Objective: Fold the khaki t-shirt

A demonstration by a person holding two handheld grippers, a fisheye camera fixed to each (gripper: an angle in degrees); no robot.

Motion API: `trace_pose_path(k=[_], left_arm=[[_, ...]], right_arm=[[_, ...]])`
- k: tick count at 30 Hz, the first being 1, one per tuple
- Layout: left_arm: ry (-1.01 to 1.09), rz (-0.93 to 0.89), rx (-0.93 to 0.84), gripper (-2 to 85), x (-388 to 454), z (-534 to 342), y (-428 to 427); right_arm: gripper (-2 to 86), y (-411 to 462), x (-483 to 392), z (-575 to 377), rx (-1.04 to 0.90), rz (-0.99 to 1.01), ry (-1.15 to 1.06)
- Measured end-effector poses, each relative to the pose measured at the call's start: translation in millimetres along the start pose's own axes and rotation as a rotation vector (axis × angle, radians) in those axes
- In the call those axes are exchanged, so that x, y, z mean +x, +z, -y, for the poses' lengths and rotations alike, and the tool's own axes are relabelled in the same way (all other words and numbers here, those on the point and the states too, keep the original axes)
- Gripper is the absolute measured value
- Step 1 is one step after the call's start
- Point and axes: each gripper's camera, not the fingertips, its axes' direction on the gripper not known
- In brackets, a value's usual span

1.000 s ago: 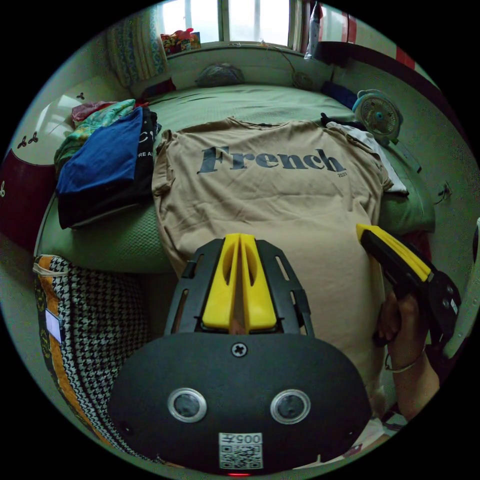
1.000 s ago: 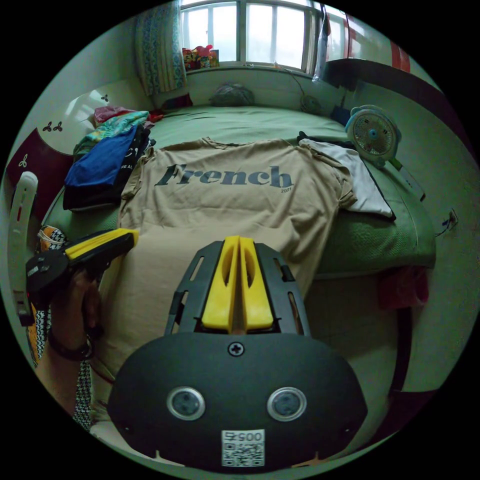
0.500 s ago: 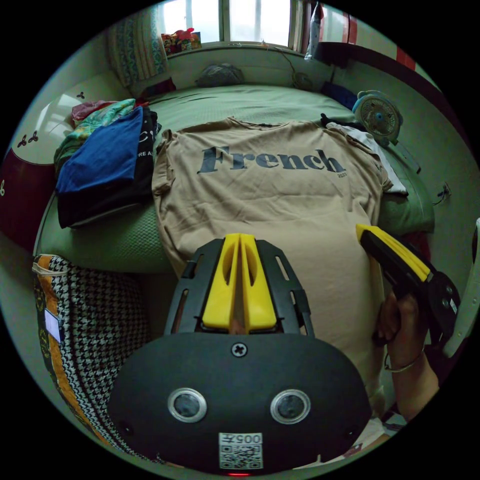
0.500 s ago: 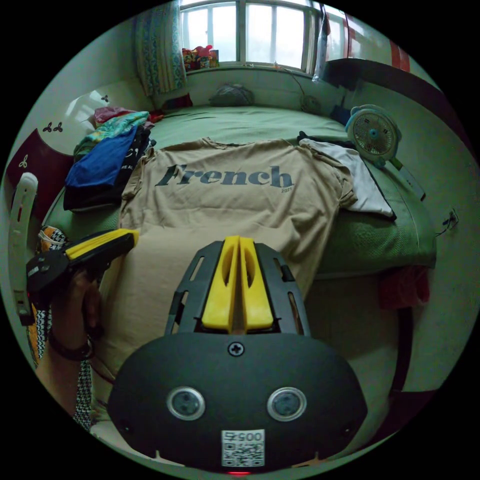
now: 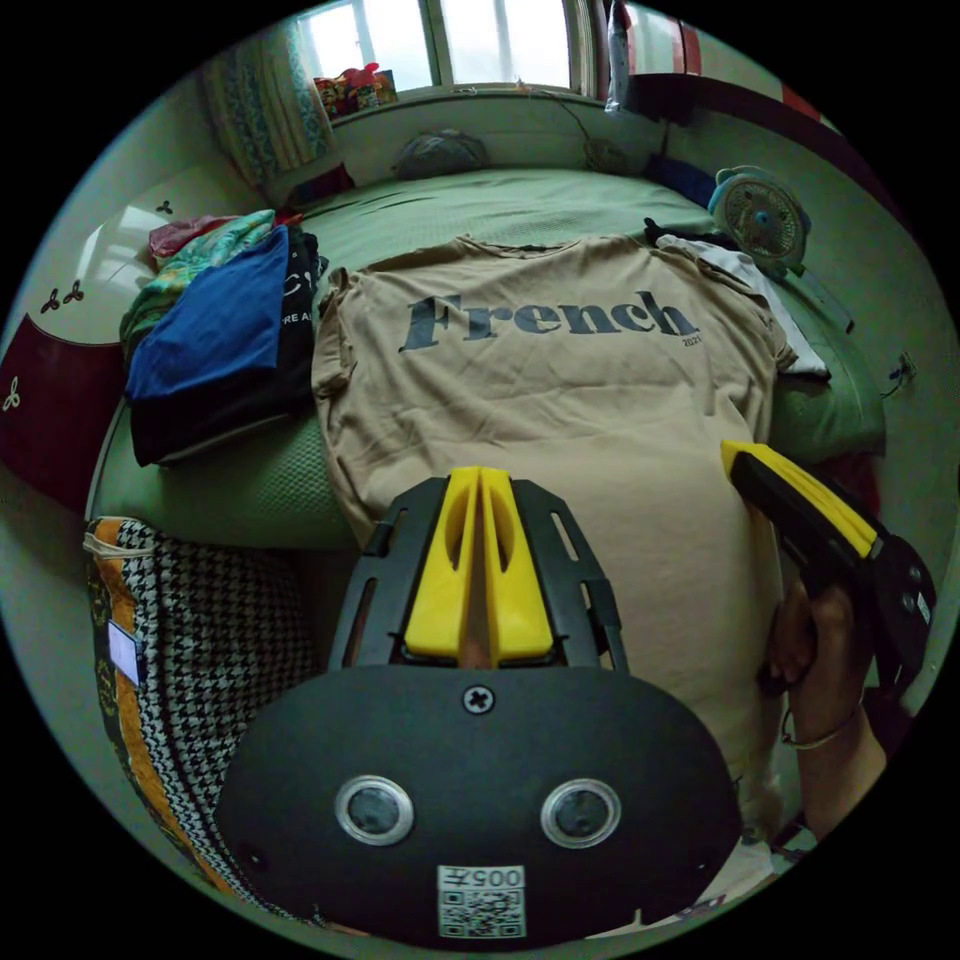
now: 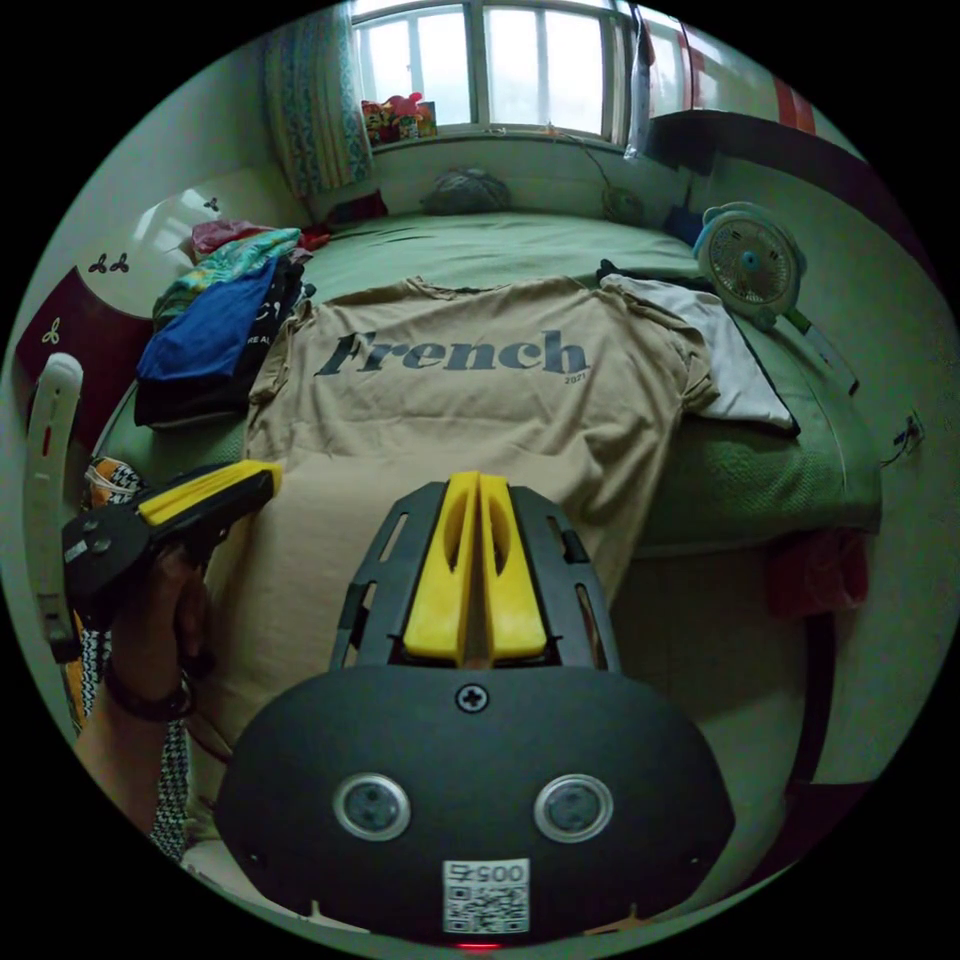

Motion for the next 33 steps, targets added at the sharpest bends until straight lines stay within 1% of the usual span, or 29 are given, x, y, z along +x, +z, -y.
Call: trace_pose_path(k=[20,25,33], left_arm=[[0.011,0.009,-0.009,-0.7,-19,12,11],[0.006,-0.015,-0.026,-0.7,-30,19,16],[0.021,0.025,-0.031,-0.7,-49,29,25]], right_arm=[[-0.9,11,-32,35,0.004,-0.027,-0.01],[-1.0,17,-45,51,0.003,-0.046,-0.018],[-1.0,28,-66,79,0.003,-0.068,-0.028]])
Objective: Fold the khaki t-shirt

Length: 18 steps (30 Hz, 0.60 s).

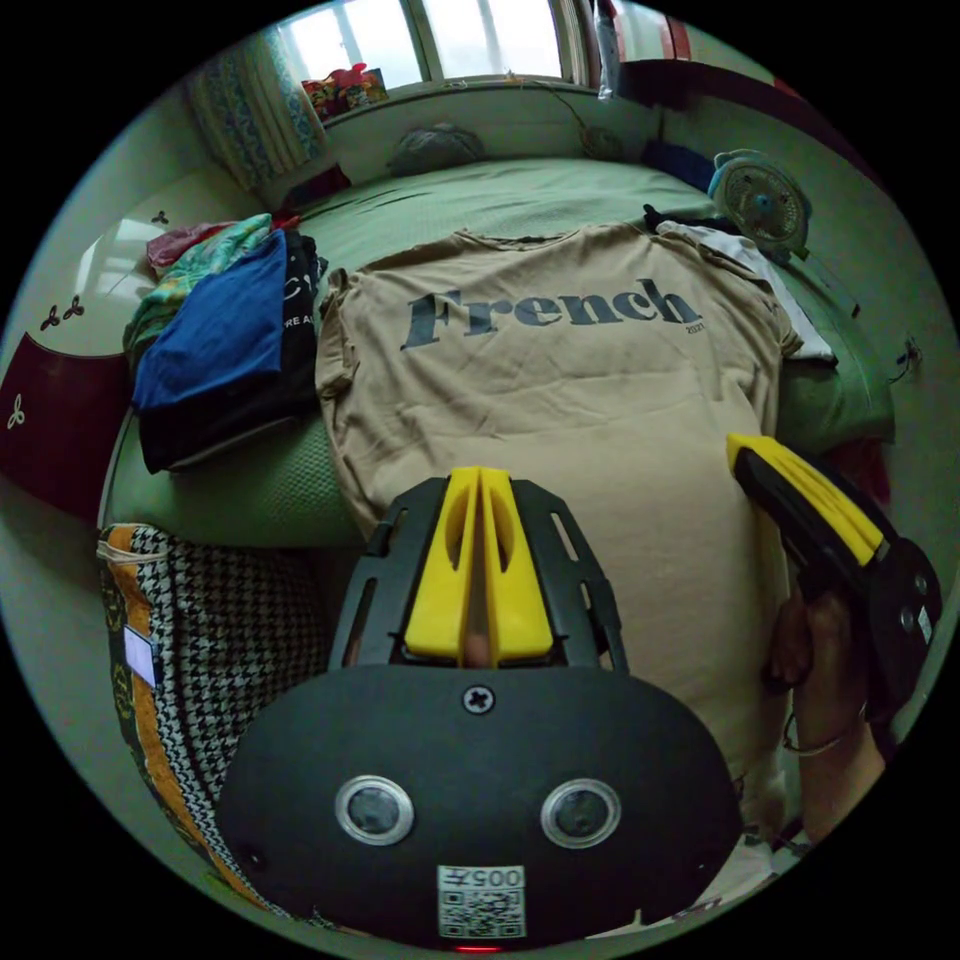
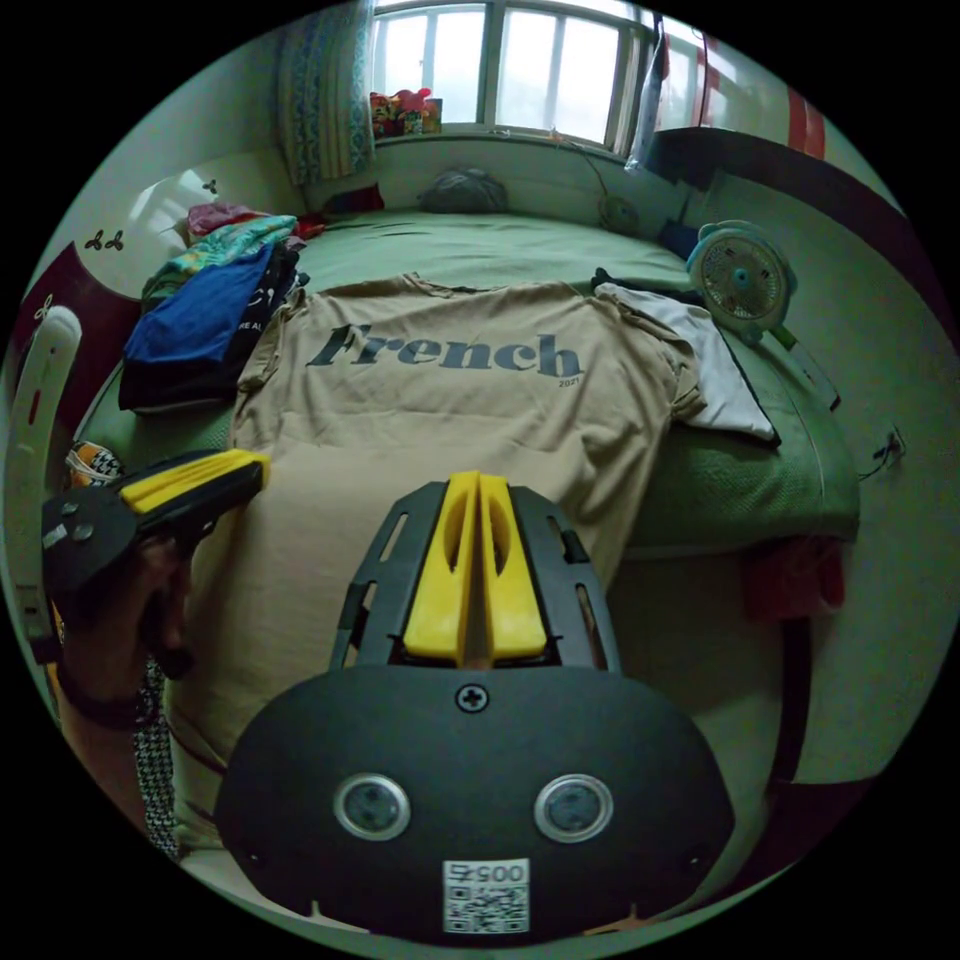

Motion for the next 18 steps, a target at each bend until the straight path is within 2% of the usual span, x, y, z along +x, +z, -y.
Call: trace_pose_path(k=[18], left_arm=[[-0.001,-0.107,-0.003,-0.4,-83,29,28]], right_arm=[[-1.0,31,-50,91,-0.017,-0.015,-0.013]])
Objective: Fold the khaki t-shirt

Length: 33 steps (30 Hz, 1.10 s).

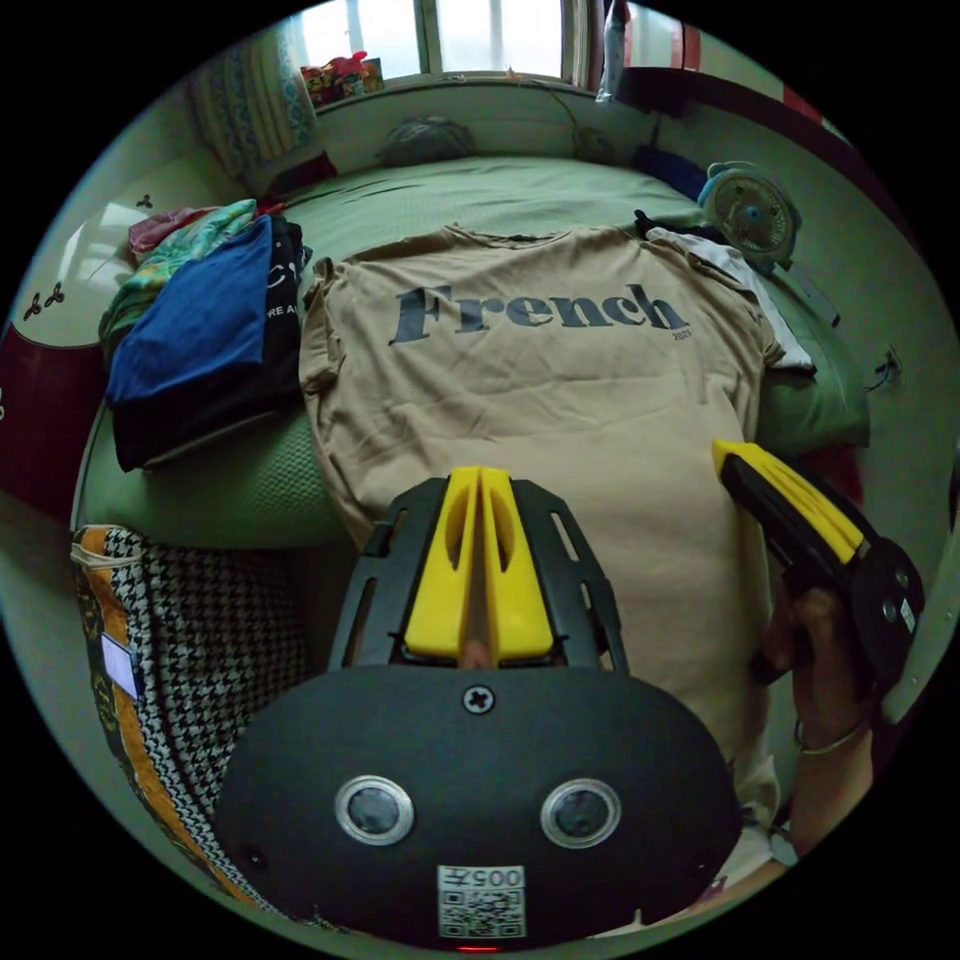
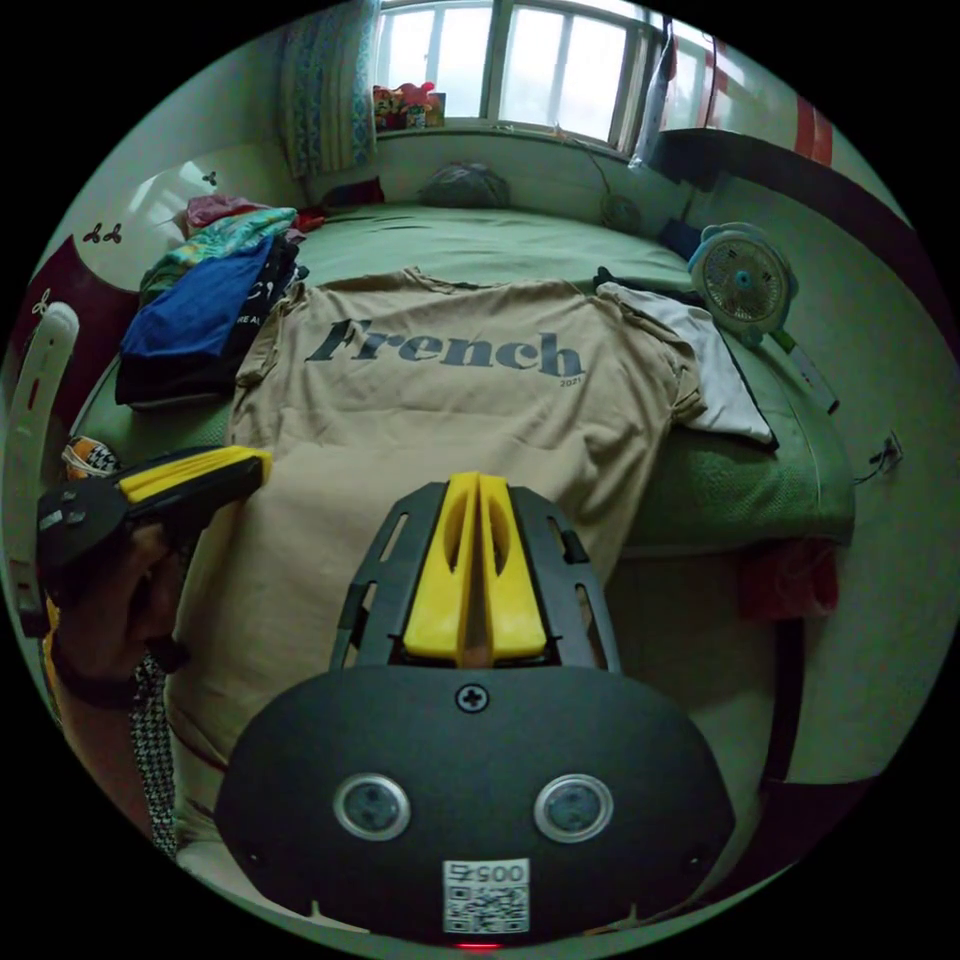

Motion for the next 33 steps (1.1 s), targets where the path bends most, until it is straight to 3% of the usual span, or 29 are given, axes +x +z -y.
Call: trace_pose_path(k=[7,15,21,33], left_arm=[[-0.051,-0.121,0.113,0.3,-58,14,-2],[-0.222,-0.035,0.139,8.0,-151,59,29],[-0.29,-0.03,0.17,8.8,-198,89,56],[-0.318,0.029,0.11,7.4,-241,132,107]], right_arm=[[-0.7,4,-25,66,0.038,0.136,-0.092],[7.0,41,-91,190,0.094,0.179,-0.294],[8.7,86,-155,284,0.134,0.252,-0.412],[8.3,193,-252,437,-0.009,0.338,-0.454]])
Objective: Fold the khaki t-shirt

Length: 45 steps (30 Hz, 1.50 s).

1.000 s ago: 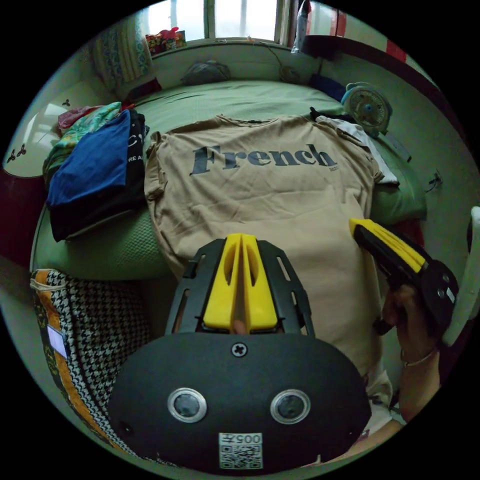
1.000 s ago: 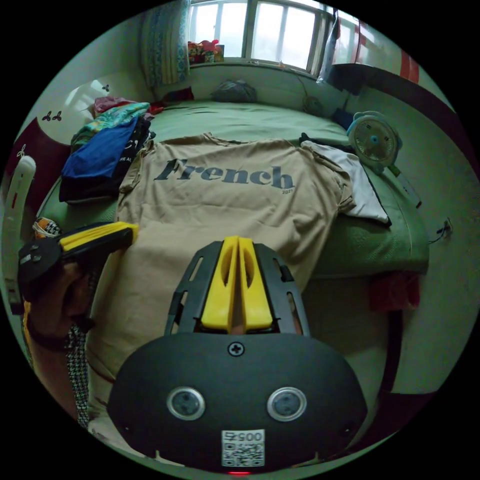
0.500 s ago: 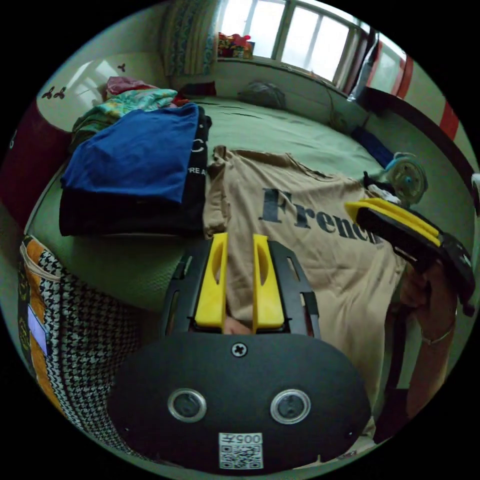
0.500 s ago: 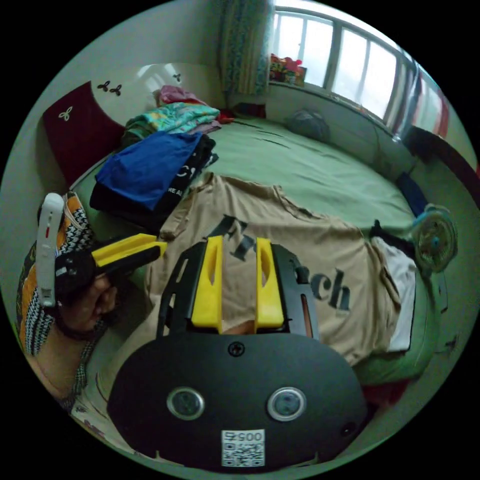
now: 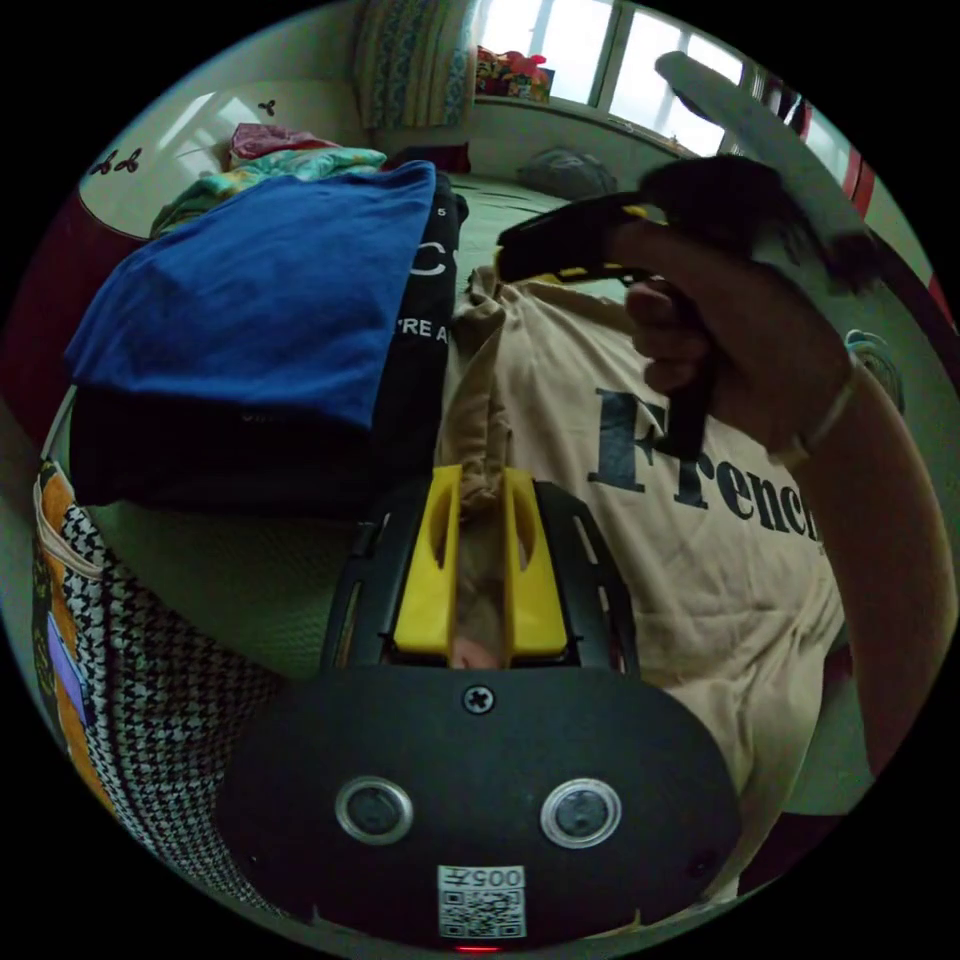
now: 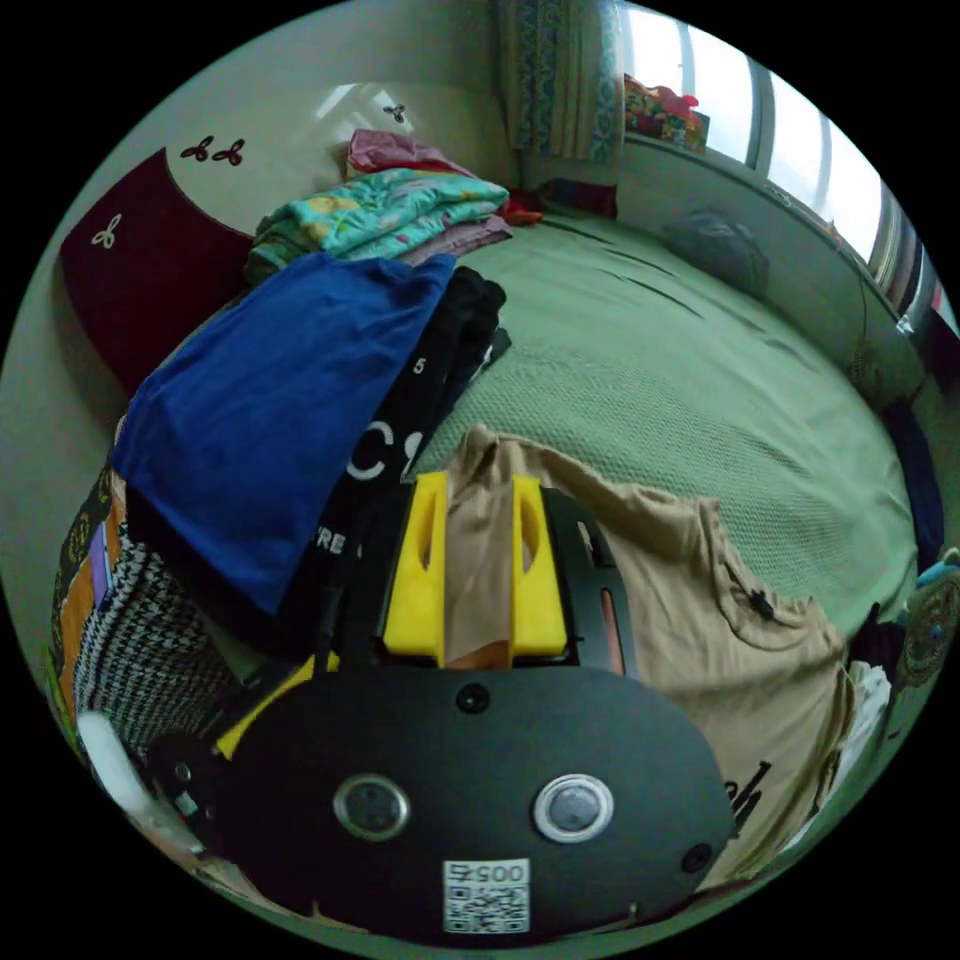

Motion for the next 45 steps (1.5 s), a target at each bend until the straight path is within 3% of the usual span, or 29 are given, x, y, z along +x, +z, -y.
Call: trace_pose_path(k=[5,9,20,23,27,33,39,45], left_arm=[[0.013,-0.021,-0.003,6.1,-7,12,8],[0.02,-0.088,0.003,5.6,-13,21,9],[0.082,-0.251,0.077,5.0,24,34,-14],[0.104,-0.23,0.039,5.0,46,35,-2],[0.114,-0.157,-0.138,1.6,72,37,26],[0.129,-0.129,-0.086,-0.4,94,43,32],[0.131,-0.08,-0.141,-0.6,122,55,64],[0.196,-0.04,-0.118,-0.6,154,60,80]], right_arm=[[5.1,37,16,47,-0.114,0.051,0.032],[1.0,34,29,62,-0.094,0.043,0.026],[3.8,-23,91,68,-0.058,-0.026,0.024],[4.3,-18,110,58,-0.101,-0.054,0.06],[5.6,-2,134,42,-0.207,-0.174,0.1],[4.4,-19,143,19,-0.106,-0.092,0.059],[0.2,3,159,12,-0.151,-0.098,0.113],[-1.3,3,173,-5,-0.07,-0.151,0.147]])
